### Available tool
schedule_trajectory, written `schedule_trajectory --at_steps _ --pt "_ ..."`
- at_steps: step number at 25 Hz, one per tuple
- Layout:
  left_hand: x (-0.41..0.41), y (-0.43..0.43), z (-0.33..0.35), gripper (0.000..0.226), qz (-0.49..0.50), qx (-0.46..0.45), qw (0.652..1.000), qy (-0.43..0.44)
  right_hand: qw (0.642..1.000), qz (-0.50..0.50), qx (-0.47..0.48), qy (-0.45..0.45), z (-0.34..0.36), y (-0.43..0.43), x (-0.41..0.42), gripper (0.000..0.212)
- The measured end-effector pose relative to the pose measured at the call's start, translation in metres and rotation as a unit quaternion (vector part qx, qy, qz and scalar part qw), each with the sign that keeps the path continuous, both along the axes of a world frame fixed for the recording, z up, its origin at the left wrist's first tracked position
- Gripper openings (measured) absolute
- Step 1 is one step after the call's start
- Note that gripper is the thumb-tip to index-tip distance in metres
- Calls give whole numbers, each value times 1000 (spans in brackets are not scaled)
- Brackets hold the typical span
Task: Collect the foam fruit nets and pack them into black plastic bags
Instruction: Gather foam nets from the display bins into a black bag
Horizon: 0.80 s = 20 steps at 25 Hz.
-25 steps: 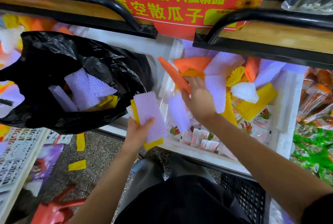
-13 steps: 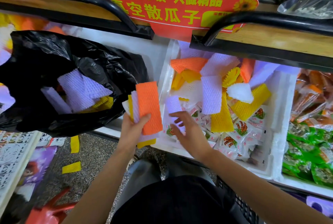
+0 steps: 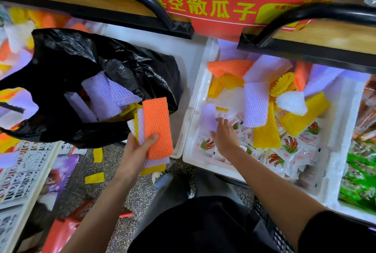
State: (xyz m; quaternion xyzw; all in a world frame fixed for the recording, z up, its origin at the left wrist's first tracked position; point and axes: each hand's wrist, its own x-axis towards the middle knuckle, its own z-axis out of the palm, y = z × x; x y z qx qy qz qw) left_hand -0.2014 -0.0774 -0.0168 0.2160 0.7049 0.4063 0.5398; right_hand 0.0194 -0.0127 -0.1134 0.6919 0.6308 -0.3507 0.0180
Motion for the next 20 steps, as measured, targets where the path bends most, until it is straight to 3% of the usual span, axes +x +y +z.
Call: schedule_trajectory --at_steps 3,6,9,11,14,20 --pt "8 6 7 51 -36 18 999 -1 997 -30 40 64 32 0 15 31" --pt "23 15 12 41 -81 39 996 4 980 -58 141 129 81 -19 9 30" --pt "41 21 19 40 -90 83 992 1 958 -41 170 227 118 -43 -21 43" --pt "45 24 27 48 -88 133 987 -4 959 -14 142 246 132 -50 -42 66" --pt "35 22 45 38 -134 194 971 23 959 -26 120 257 149 -43 -66 96" --pt "-28 16 89 63 -307 281 908 51 933 -111 212 267 166 -17 -118 81"
